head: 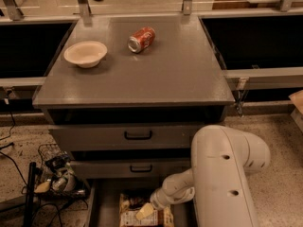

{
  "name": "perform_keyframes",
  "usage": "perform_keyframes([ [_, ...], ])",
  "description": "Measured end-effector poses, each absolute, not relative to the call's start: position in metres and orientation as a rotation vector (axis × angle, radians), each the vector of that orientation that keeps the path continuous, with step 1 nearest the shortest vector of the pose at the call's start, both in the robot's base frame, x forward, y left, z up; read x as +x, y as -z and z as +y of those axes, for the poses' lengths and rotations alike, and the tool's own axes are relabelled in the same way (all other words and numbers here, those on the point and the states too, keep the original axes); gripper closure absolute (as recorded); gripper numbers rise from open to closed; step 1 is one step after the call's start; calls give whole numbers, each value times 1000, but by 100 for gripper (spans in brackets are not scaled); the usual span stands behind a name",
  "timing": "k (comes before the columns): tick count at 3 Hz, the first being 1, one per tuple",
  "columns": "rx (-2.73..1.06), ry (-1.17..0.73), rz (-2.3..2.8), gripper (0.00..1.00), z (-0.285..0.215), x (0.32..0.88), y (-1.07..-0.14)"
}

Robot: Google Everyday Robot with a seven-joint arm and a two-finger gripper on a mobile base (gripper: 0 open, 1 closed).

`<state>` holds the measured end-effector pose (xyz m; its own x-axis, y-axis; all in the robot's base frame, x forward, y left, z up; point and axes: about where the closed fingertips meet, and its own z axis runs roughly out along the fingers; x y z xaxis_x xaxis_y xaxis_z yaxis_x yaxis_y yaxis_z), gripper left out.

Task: Pick brown chip bag from bottom drawer and place on counter

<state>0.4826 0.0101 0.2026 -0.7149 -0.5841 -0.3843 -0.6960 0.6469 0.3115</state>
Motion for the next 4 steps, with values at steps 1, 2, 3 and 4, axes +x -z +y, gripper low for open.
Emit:
perform_keyframes([
  [1,-1047,-676,2648,0,12,480,-184],
  [2,-1065,-715,2682,0,15,475,-162],
  [3,-1065,-715,2682,0,15,475,-162],
  [4,-1082,-726,2699,0,17,473,-152],
])
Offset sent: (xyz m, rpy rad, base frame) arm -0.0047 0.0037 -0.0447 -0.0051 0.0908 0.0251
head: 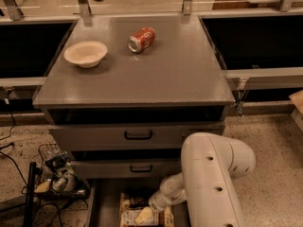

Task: Pick brown chip bag from bottom drawer and place on counter

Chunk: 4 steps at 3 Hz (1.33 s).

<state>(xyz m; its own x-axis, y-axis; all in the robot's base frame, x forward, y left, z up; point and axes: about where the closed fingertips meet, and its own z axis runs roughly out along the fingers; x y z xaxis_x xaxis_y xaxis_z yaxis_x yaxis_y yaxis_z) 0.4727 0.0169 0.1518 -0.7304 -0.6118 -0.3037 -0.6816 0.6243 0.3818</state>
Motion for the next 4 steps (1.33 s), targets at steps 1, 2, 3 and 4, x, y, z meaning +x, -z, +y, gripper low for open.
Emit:
perform_keyframes([
  [1,-1093,-732,2713,0,18,471,-144],
  [2,-1091,-720,2728,0,18,469,-137],
  [3,-1091,-719,2730,15,17,469,-137],
  [4,-1091,-719,2730,38,18,469,-137],
])
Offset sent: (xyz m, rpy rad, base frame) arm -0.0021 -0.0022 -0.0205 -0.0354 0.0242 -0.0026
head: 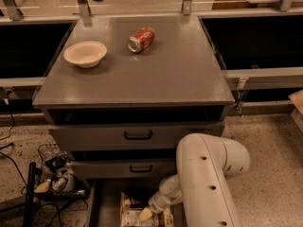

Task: Pick brown chip bag from bottom drawer and place on counter

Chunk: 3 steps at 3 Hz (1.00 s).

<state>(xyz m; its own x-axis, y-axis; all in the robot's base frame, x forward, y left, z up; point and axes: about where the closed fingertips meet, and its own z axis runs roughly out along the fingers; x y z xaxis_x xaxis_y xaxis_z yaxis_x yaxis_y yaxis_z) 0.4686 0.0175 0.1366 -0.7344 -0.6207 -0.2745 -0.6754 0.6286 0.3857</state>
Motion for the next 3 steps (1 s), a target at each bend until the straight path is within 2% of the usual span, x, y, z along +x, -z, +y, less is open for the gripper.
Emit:
perform_keyframes([
  [2,-1091,-719,2730,85,18,469,-137],
  [3,-1091,-719,2730,100,18,469,-137],
])
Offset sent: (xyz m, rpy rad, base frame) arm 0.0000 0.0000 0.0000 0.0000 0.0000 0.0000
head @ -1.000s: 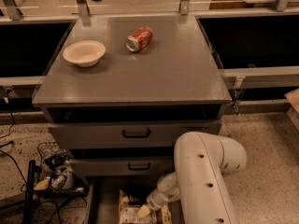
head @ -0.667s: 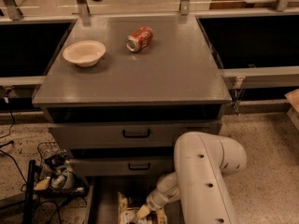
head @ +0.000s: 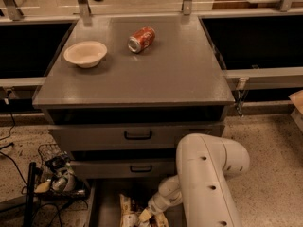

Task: Pick brown chip bag from bottom drawer and place on counter

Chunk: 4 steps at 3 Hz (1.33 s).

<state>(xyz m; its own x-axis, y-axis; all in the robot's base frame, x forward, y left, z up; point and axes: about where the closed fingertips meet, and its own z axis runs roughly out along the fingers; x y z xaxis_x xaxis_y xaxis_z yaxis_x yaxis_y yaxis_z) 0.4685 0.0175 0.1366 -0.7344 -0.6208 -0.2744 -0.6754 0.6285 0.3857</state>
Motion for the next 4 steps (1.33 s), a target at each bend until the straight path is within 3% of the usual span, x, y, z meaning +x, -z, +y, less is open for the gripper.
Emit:
perform_keyframes([
  [4,-1169,-743,2765,100,21,472,-171],
])
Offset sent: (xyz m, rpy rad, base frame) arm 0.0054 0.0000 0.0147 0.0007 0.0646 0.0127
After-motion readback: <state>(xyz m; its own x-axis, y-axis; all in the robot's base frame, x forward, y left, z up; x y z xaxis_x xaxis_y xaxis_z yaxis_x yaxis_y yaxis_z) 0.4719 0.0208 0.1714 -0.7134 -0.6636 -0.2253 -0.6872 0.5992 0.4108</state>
